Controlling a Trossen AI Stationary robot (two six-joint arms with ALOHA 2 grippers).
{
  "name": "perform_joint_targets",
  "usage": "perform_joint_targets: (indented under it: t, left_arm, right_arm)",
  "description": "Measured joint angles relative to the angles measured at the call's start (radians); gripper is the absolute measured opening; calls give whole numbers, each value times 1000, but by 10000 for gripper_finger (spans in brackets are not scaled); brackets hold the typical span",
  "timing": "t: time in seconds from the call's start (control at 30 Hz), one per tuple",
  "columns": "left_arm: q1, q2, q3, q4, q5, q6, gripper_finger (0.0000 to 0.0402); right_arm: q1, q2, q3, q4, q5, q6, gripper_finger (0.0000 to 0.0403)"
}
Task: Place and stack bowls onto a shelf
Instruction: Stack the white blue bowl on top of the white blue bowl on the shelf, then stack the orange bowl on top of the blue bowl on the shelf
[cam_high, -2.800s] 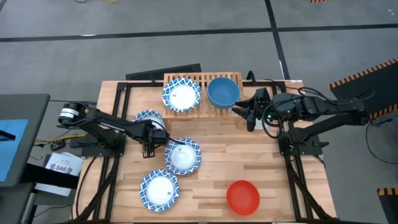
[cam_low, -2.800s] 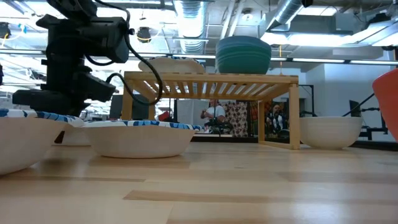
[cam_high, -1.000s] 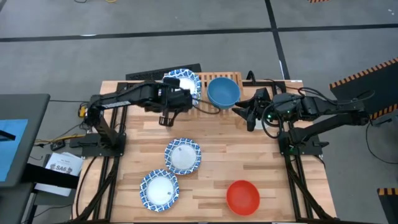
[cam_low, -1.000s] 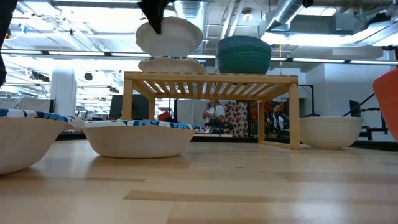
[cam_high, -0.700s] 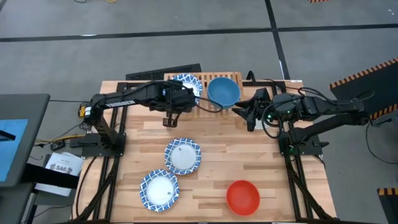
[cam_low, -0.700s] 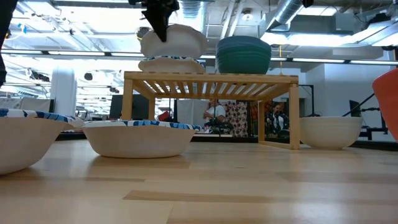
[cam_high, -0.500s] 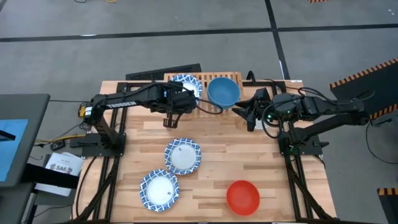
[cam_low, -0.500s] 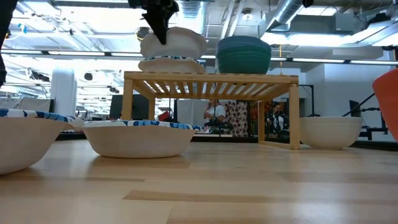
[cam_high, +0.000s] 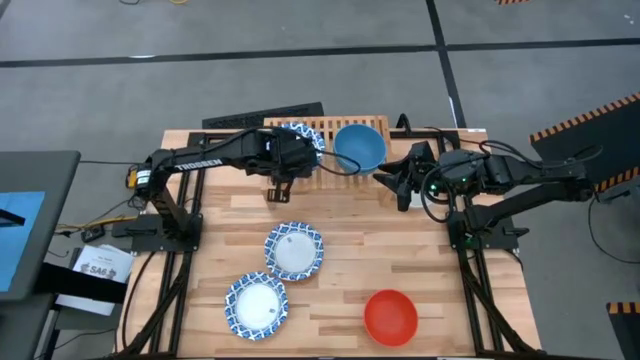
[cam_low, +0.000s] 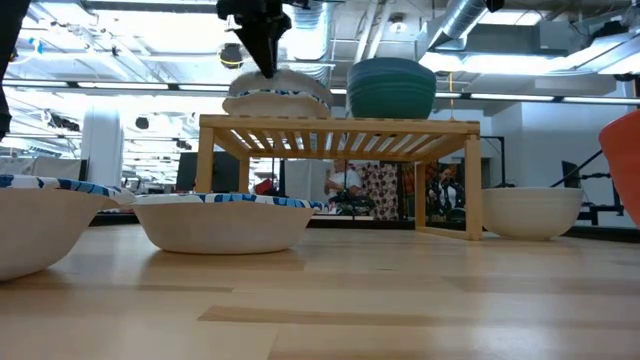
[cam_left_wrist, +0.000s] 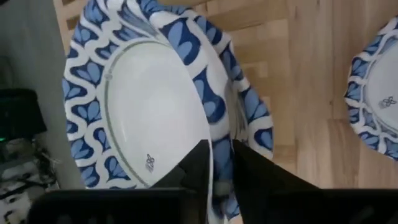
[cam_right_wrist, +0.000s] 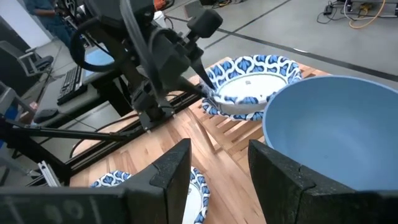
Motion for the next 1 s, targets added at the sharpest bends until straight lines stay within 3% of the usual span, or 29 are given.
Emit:
perform_joint_targets:
  t: [0.4, 0.6, 0.77, 1.0]
  left_arm:
    - [-1, -2, 144, -40, 133, -55, 148]
    - [10, -132, 169, -4, 374, -251, 155]
    - [-27, -389, -28, 290, 404, -380, 155]
    - [-155, -806, -535, 796, 242, -504, 155]
  right_arm:
    - [-1, 0, 0, 0, 0, 0, 186]
    - [0, 0, 0, -3, -6, 0, 186]
    - [0, 0, 0, -24, -63, 2, 186]
    - [0, 0, 0, -32, -133, 9, 186]
